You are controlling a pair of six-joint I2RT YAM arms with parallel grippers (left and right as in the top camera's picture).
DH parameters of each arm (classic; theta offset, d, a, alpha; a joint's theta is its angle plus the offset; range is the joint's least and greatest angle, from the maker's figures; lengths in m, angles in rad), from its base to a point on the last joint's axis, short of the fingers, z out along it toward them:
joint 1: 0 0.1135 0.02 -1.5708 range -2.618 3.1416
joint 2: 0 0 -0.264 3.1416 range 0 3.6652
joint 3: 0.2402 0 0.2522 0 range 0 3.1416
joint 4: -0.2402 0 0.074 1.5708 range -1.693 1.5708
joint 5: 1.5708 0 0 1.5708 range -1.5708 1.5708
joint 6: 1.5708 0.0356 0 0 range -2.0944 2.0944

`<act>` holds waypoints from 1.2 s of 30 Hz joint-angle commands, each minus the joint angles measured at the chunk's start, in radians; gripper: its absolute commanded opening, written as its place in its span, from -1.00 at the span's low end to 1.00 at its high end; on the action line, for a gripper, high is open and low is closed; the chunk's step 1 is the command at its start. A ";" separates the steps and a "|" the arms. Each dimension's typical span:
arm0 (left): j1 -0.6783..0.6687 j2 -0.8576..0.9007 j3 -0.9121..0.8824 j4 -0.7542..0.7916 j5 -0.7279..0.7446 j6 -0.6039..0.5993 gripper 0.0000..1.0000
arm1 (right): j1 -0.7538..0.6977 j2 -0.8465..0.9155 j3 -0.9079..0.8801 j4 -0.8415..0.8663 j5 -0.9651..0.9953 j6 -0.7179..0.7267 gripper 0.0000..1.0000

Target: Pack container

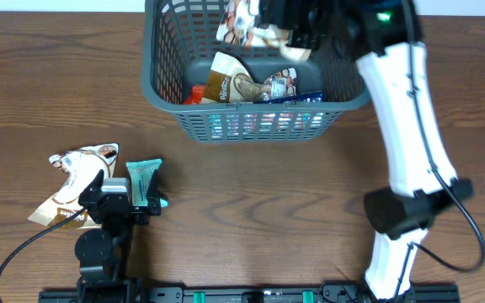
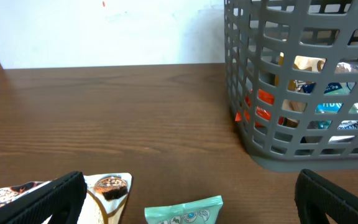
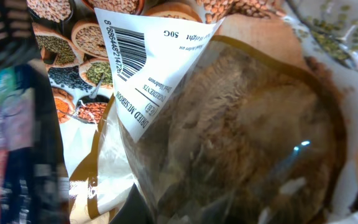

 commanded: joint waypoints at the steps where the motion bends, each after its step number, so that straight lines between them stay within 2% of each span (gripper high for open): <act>1: -0.004 0.000 -0.016 -0.033 0.022 -0.013 0.97 | 0.008 0.079 0.003 -0.048 0.007 0.074 -0.98; 10: -0.004 0.000 -0.016 -0.033 0.022 -0.013 0.97 | 0.008 0.196 0.003 -0.219 0.151 0.094 -0.98; 21: -0.004 0.000 -0.016 -0.033 0.022 -0.013 0.97 | 0.002 0.264 0.001 -0.336 0.187 0.100 -0.96; 22: -0.004 0.000 -0.016 -0.033 0.021 -0.013 0.97 | 0.002 0.267 0.001 -0.335 0.187 0.100 -0.86; 23: -0.004 0.000 -0.016 -0.033 0.021 -0.013 0.97 | 0.002 0.267 0.001 -0.333 0.187 0.100 -0.58; 24: -0.004 0.000 -0.016 -0.033 0.021 -0.013 0.97 | 0.002 0.267 0.001 -0.332 0.184 0.100 0.76; 25: -0.004 0.000 -0.016 -0.033 0.021 -0.013 0.97 | 0.002 0.267 0.001 -0.332 0.175 0.101 0.99; 28: -0.004 0.000 -0.016 -0.033 0.022 -0.013 0.97 | 0.003 0.260 0.002 -0.335 0.132 0.175 0.99; 32: -0.004 0.000 -0.016 -0.022 0.022 -0.014 0.97 | 0.001 0.234 0.006 -0.330 0.101 0.175 0.99; 36: -0.004 0.000 -0.004 0.010 0.021 -0.129 0.97 | -0.022 0.167 0.071 -0.285 0.096 0.175 0.98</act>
